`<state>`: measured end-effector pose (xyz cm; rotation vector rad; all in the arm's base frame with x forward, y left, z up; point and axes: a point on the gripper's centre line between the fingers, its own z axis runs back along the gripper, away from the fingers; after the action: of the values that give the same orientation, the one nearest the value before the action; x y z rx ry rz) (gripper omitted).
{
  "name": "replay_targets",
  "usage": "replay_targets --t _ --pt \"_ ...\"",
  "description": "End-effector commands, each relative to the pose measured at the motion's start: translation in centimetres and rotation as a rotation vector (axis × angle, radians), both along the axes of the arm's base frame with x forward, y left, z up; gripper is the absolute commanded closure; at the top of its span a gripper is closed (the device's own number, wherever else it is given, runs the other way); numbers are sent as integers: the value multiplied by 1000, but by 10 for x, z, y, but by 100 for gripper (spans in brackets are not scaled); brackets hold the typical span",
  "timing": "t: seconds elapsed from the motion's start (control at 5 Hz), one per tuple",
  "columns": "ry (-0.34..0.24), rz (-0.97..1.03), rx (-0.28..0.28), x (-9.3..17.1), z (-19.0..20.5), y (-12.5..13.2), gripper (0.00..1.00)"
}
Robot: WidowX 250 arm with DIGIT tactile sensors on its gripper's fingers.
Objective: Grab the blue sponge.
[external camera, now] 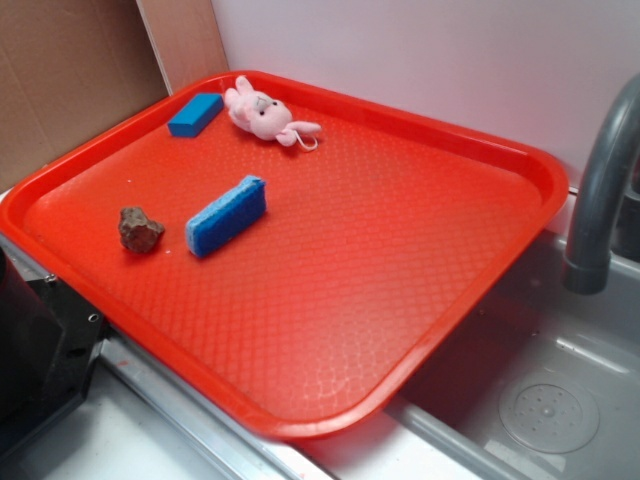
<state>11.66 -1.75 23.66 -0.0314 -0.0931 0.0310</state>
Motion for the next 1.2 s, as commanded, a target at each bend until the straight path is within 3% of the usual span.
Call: replay_targets --t 0.0,0.2,0.4,0.6,1.0 --pt "0 0 0 0 0 0 0" --pt "84 -63 28 17 -47 12 0" --pt "36 -123 -44 47 -97 14 0" --pt "-33 -189 -47 63 -131 -6 0" --pt "37 -158 27 76 -184 -15 0"
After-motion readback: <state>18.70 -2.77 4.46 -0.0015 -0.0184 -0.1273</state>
